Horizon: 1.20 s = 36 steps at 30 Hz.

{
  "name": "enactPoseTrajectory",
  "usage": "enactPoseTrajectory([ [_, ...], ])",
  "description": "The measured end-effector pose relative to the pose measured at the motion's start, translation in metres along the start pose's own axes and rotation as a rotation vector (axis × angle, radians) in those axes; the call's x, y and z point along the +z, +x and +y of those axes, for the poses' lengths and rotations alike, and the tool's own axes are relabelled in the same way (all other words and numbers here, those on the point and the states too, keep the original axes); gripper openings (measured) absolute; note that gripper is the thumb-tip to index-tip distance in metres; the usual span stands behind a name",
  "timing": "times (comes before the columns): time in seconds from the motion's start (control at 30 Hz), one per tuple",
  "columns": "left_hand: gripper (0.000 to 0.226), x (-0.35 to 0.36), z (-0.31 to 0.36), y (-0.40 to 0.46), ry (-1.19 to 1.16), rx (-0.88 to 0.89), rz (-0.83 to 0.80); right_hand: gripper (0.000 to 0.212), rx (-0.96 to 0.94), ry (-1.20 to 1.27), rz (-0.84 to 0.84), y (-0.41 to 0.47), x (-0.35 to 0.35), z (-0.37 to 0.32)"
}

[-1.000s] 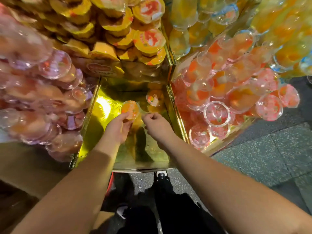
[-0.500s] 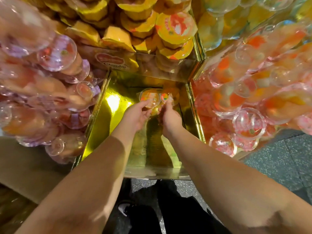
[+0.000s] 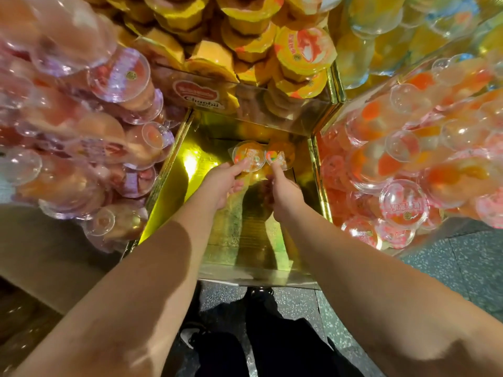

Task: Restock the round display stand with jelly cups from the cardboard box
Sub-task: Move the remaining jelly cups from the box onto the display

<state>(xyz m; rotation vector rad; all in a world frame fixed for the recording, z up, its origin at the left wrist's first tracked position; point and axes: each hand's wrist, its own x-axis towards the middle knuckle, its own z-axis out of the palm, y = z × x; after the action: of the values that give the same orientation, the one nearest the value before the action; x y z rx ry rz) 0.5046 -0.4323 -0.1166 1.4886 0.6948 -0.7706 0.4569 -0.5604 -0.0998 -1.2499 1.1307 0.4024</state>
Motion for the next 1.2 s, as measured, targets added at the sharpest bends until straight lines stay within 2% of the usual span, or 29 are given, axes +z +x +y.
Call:
enactPoseTrajectory([
  [0.07, 0.064, -0.007, 0.002, -0.012, -0.005, 0.003, 0.029, 0.047, 0.001, -0.051, -0.008, -0.008, -0.005, 0.001],
  [0.17, 0.025, -0.028, -0.001, -0.046, -0.084, -0.010, 0.041, 0.030, -0.041, -0.093, -0.051, -0.032, -0.010, 0.005],
  [0.27, 0.009, -0.064, -0.016, -0.100, -0.207, 0.018, -0.028, 0.024, -0.137, -0.188, -0.141, -0.075, 0.000, 0.014],
  [0.37, 0.011, -0.119, -0.037, -0.168, -0.350, 0.094, -0.038, 0.015, -0.247, -0.304, -0.299, -0.138, 0.031, 0.030],
  [0.43, 0.014, -0.164, -0.055, -0.212, -0.434, 0.137, 0.021, 0.013, -0.300, -0.414, -0.438, -0.179, 0.062, 0.047],
  [0.53, 0.018, -0.240, -0.098, -0.267, -0.514, 0.172, 0.198, 0.020, -0.414, -0.680, -0.656, -0.235, 0.120, 0.079],
  [0.6, 0.018, -0.290, -0.136, -0.291, -0.520, 0.188, 0.314, 0.018, -0.435, -0.769, -0.788, -0.265, 0.161, 0.102],
  [0.7, 0.017, -0.351, -0.200, -0.310, -0.448, 0.100, 0.502, 0.017, -0.531, -1.099, -0.905, -0.289, 0.222, 0.147],
  [0.77, 0.015, -0.380, -0.243, -0.309, -0.439, -0.027, 0.610, 0.025, -0.582, -1.367, -0.919, -0.286, 0.257, 0.181],
  [0.83, 0.019, -0.400, -0.279, -0.304, -0.474, -0.129, 0.660, 0.039, -0.587, -1.515, -0.898, -0.274, 0.285, 0.215],
  [1.0, 0.038, -0.426, -0.340, -0.260, -0.336, -0.259, 0.575, 0.052, -0.501, -1.821, -0.720, -0.217, 0.326, 0.269],
  [1.1, 0.052, -0.431, -0.352, -0.229, -0.108, -0.246, 0.490, 0.064, -0.511, -2.083, -0.661, -0.188, 0.327, 0.286],
  [1.2, 0.050, -0.427, -0.357, -0.204, 0.265, -0.245, 0.342, 0.076, -0.374, -2.259, -0.694, -0.176, 0.321, 0.302],
])
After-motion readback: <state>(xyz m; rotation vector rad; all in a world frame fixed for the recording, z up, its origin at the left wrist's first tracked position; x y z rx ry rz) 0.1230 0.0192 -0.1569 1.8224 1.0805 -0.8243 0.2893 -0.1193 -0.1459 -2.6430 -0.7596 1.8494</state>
